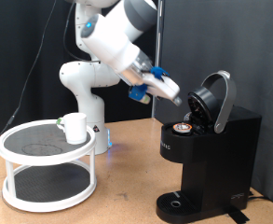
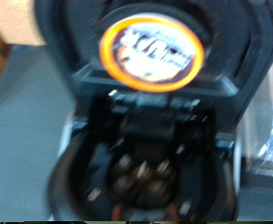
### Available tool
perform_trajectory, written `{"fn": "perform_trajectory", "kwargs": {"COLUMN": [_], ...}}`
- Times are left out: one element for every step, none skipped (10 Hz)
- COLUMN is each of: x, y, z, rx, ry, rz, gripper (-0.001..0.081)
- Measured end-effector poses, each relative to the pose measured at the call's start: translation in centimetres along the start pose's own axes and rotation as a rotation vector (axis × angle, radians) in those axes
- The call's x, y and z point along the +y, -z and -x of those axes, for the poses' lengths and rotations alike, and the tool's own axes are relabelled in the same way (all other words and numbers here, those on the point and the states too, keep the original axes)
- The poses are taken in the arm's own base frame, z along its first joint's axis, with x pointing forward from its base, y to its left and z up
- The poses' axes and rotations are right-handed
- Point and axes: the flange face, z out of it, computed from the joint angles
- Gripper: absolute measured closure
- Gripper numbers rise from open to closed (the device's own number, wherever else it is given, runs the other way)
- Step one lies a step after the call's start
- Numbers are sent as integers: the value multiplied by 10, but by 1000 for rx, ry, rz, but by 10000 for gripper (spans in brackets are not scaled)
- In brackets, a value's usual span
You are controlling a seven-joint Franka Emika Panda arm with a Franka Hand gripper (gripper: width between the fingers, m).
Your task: Make a cup of coffee with the keurig machine
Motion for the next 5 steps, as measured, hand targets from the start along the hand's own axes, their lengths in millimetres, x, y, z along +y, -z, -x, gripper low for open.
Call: {"fn": "perform_trajectory", "kwargs": {"x": [4,9,15,21,26], "y": [13,24,33,41,48], "z": [7,17,28,38,47], "rx": [-23,-38,-51,-61,-71], "ry": [-5,-10,-13,-19,-23], "rz": [-16,-28,-36,-39,-39], "gripper": [72,72,72,72,72]}}
